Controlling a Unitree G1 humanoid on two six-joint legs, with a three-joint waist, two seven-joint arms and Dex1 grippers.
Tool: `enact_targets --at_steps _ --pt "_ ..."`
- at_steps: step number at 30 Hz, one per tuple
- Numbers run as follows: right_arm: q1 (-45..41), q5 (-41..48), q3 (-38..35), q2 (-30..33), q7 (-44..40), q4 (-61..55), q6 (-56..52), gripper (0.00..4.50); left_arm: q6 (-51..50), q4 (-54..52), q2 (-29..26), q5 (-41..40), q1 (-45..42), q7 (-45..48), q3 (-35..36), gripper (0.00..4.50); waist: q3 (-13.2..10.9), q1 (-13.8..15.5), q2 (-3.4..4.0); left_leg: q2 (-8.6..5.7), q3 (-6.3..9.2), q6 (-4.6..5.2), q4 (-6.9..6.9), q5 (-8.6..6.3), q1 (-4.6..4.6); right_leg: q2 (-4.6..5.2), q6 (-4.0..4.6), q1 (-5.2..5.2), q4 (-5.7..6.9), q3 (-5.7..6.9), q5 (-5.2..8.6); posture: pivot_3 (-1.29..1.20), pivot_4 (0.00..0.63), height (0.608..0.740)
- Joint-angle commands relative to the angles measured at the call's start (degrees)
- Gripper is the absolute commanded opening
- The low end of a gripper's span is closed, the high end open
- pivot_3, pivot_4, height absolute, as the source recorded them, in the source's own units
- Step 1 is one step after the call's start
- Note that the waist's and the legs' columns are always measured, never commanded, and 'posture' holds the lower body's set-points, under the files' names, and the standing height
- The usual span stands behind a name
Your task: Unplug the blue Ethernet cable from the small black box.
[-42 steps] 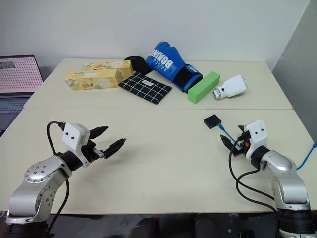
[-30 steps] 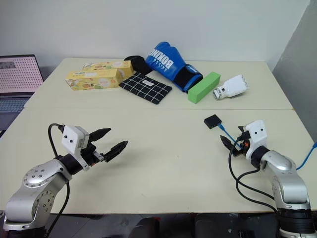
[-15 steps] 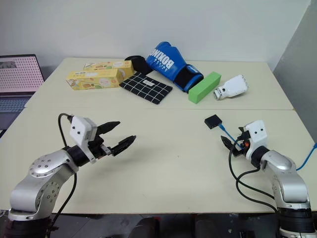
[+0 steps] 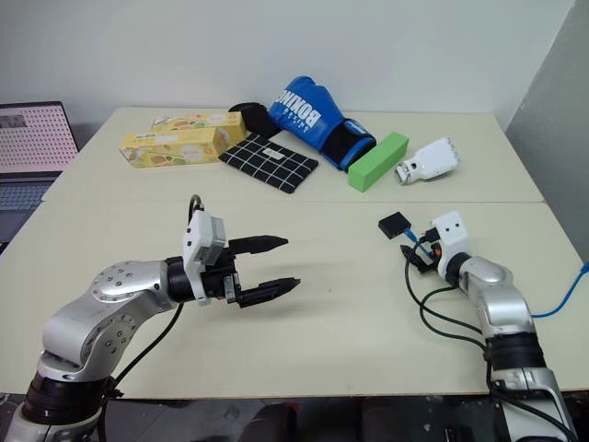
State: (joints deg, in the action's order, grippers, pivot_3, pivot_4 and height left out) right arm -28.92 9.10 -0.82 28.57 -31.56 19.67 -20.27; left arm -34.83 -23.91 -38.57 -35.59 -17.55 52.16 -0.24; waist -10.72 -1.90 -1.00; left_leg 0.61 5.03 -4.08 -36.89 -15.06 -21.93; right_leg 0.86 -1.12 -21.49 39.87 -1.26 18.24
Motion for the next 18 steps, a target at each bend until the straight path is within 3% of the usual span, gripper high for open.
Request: enact_targets --at_steps 1,4,7,18 --pt "-3.34 -1.72 0.22 -0.16 -0.75 5.26 4.15 4.50 1.34 0.17 -0.58 1.08 -0.76 1.32 -0.69 4.48 0.00 0.01 0.00 0.01 0.00 0.00 0.00 0.00 0.00 0.00 0.00 0.01 0.00 0.00 0.00 0.00 0.150 0.740" --pt "-4.96 -2.46 0.61 -0.72 -1.31 8.62 5.10 4.50 1.81 0.53 -0.59 1.83 -0.70 1.85 -1.06 4.48 0.00 -0.03 0.00 0.02 0.00 0.00 0.00 0.00 0.01 0.00 0.00 0.01 0.00 0.00 0.00 0.00 0.150 0.740" --pt "-6.08 -2.87 1.04 -0.68 -1.98 10.49 4.21 4.11 2.56 0.58 -0.68 2.68 -0.32 2.62 -1.58 4.50 0.00 -0.05 0.00 0.02 -0.01 0.00 -0.01 0.00 0.03 0.00 0.00 0.01 0.02 -0.01 0.00 0.00 0.150 0.740" --pt "-5.18 -6.04 3.85 2.51 -5.45 8.36 4.82 1.50 4.60 2.90 -0.17 4.77 0.02 3.19 -2.09 4.50 0.01 0.07 0.00 0.02 0.00 0.00 -0.05 0.00 0.05 0.02 0.00 0.05 0.03 -0.02 0.00 0.00 0.150 0.740"
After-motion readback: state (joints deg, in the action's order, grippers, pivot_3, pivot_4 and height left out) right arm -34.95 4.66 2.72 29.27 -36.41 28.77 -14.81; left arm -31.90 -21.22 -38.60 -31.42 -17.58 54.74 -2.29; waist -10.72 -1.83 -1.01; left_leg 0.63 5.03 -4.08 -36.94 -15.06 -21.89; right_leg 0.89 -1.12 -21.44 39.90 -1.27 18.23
